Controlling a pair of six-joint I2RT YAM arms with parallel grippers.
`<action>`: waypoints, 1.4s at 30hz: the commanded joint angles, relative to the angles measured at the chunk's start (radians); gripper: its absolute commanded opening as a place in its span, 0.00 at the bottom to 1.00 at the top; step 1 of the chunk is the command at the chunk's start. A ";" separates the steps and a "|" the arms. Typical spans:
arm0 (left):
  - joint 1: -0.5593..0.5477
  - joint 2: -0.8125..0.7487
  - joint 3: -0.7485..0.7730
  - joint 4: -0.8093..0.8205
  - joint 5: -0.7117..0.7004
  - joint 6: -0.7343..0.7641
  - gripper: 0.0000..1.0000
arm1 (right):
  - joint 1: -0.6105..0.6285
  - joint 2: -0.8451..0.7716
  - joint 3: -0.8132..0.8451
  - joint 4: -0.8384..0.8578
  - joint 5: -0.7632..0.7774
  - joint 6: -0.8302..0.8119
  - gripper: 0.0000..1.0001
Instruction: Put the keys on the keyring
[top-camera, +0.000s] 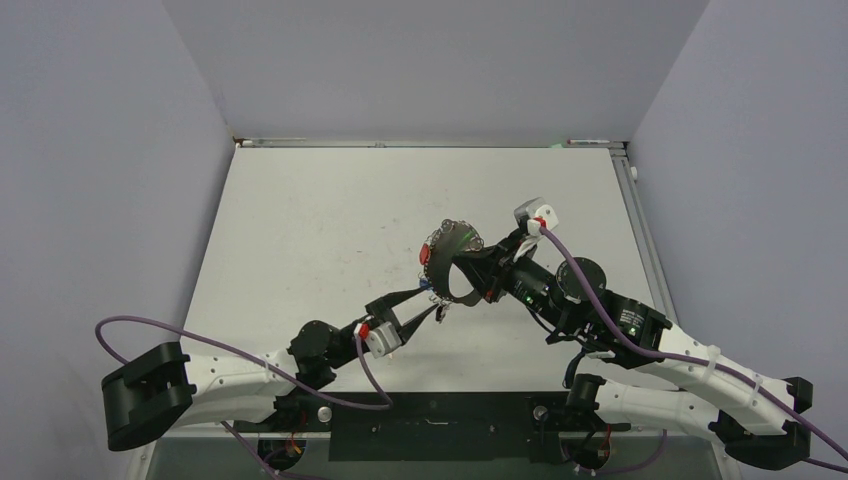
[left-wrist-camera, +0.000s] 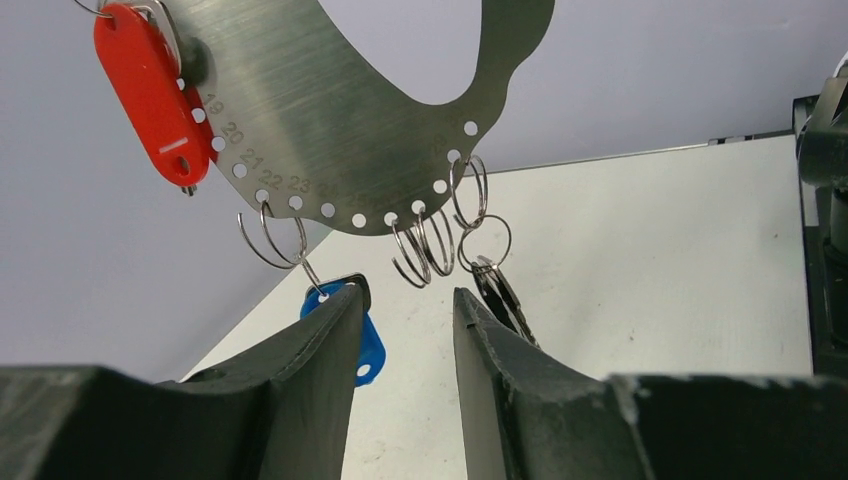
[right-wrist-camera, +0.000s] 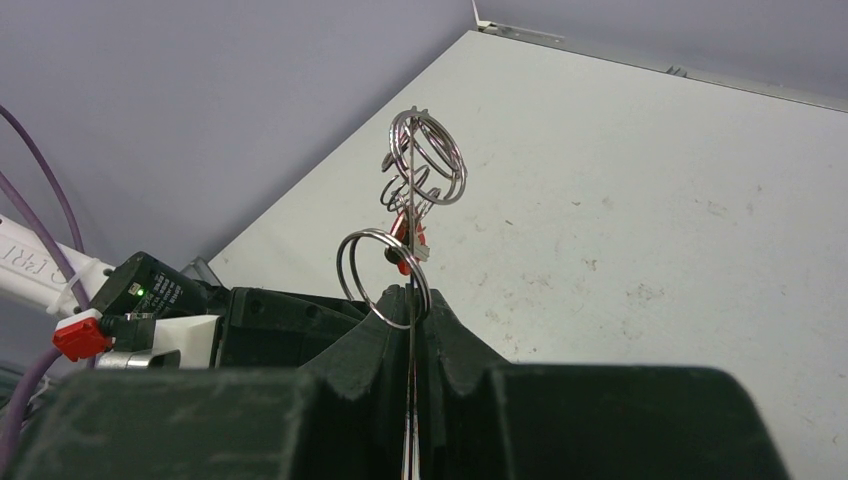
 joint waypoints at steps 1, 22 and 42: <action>-0.008 -0.025 0.031 -0.005 0.004 0.030 0.35 | 0.007 0.003 0.022 0.065 -0.009 0.006 0.05; -0.011 -0.001 0.041 0.058 -0.031 0.029 0.24 | 0.013 0.007 0.008 0.075 -0.004 0.008 0.05; -0.011 0.002 0.045 0.055 -0.013 0.010 0.34 | 0.013 0.013 -0.001 0.077 0.005 0.006 0.05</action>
